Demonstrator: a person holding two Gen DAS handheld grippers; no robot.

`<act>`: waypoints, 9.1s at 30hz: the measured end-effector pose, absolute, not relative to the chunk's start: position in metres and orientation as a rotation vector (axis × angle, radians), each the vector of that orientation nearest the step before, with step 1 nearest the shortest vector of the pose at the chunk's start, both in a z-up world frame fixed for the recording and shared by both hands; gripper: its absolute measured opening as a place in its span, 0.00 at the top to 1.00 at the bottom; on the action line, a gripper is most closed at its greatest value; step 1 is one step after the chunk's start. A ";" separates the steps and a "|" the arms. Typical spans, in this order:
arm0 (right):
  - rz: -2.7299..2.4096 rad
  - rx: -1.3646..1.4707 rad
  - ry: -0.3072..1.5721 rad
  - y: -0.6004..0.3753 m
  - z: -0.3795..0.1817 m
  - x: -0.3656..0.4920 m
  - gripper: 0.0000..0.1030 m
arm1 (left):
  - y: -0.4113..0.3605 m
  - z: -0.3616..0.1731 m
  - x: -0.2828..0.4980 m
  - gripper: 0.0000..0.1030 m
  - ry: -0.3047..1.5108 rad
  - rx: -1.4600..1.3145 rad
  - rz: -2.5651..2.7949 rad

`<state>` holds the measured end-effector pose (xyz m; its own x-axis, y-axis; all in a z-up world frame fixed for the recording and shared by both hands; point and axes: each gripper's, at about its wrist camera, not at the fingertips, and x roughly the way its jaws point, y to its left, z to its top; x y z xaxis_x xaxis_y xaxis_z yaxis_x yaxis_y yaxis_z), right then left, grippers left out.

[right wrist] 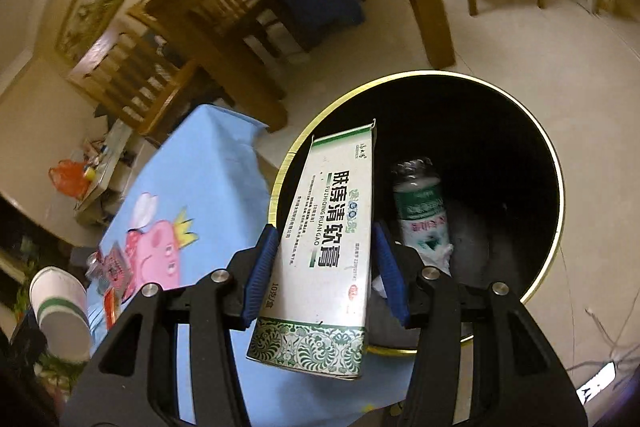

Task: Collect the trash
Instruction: 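Drop the ointment box and paper cup into the bin with both tools, then grasp the clear plastic cup on the table with the right tool, then drop the plastic cup into the bin with the right tool while the left tool carries the face mask there, then grasp the playing-card box with the right tool while the left tool grasps the red snack wrapper, then drop the card box and snack wrapper into the bin with both tools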

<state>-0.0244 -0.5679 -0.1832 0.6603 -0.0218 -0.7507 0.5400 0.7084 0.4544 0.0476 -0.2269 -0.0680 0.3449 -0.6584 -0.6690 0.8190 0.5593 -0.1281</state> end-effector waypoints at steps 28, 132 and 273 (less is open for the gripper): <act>-0.589 0.991 0.404 -0.640 -0.172 -0.122 0.06 | -0.420 -0.129 0.049 0.18 0.894 0.354 -1.095; -0.525 0.894 0.486 -0.621 -0.170 -0.078 0.08 | -0.305 -0.092 0.035 0.90 0.889 0.173 -0.868; -0.599 0.818 0.312 -0.634 -0.128 -0.105 0.11 | -0.394 -0.127 0.037 0.35 0.897 0.346 -1.013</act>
